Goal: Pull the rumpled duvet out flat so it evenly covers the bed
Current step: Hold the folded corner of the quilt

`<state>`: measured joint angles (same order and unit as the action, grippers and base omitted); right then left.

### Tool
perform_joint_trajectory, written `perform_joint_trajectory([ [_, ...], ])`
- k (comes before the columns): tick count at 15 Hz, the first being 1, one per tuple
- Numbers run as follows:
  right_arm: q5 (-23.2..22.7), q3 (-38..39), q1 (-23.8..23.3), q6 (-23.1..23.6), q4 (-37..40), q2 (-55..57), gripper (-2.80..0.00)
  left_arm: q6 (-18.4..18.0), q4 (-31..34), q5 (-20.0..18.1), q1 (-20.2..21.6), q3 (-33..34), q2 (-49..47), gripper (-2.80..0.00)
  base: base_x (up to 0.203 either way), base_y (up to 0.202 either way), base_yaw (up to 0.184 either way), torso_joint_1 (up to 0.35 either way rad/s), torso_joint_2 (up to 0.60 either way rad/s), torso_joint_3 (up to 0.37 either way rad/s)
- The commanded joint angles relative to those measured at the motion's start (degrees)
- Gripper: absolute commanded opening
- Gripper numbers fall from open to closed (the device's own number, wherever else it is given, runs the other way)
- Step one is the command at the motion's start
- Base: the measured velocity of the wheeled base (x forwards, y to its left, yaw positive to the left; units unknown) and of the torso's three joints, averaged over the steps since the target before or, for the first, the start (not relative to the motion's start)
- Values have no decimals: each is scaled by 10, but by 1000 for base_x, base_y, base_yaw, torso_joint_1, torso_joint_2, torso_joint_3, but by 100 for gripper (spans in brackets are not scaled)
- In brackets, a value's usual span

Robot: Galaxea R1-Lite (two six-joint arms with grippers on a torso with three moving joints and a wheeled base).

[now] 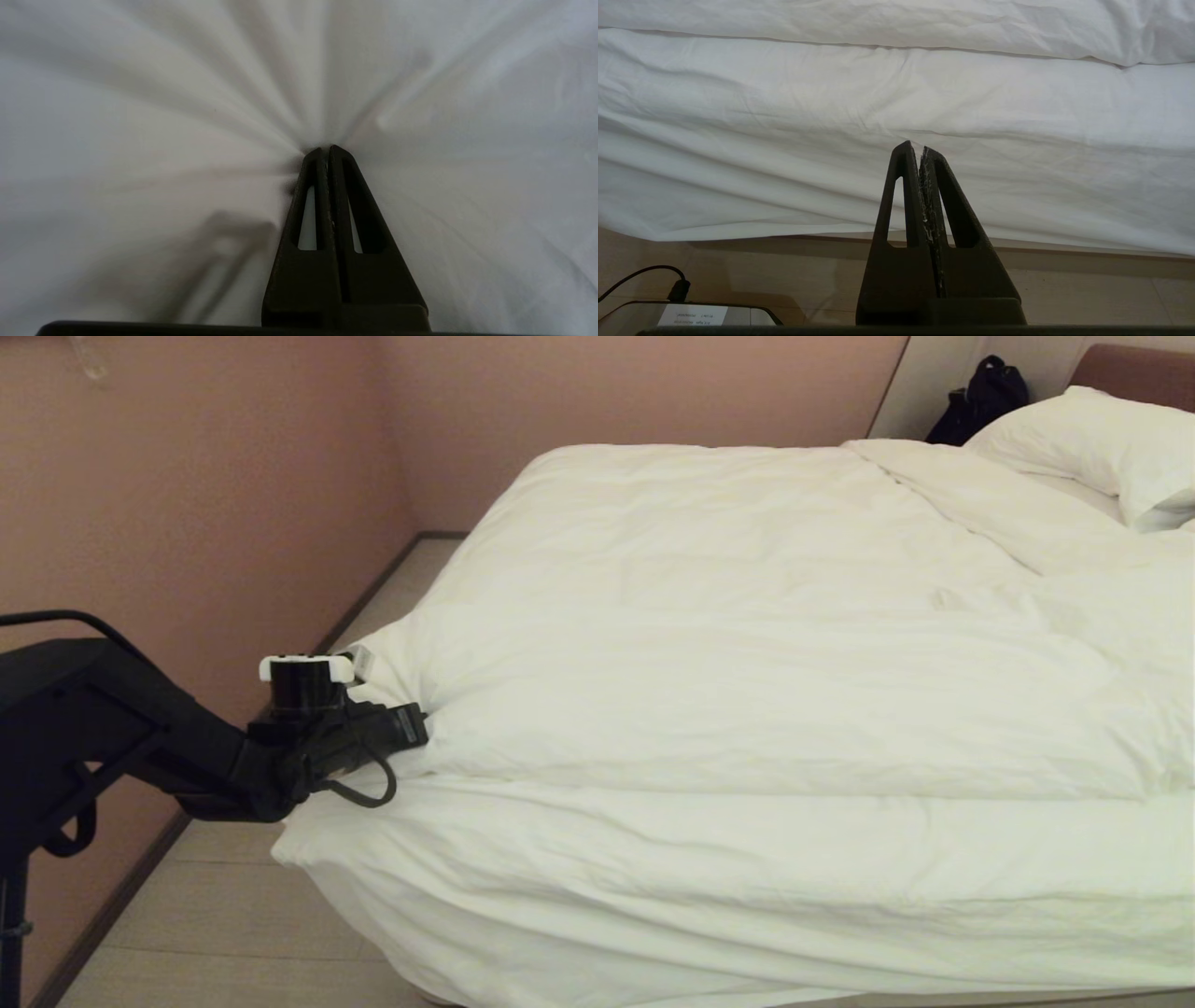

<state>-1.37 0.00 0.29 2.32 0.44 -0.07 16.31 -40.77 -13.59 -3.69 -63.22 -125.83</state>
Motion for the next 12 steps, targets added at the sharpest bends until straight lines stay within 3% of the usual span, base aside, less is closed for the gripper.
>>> perform_joint_trajectory([
  [1, 0, 0, 1, 1, 0, 1, -280, 1, -1, -1, -1, -1, -6, -280, 0, 0, 0, 0, 0, 0],
  [12, 0, 0, 1, 1, 0, 1, -280, 2, 3, 0, 0, 8, 23, -280, 0, 0, 0, 0, 0, 0],
])
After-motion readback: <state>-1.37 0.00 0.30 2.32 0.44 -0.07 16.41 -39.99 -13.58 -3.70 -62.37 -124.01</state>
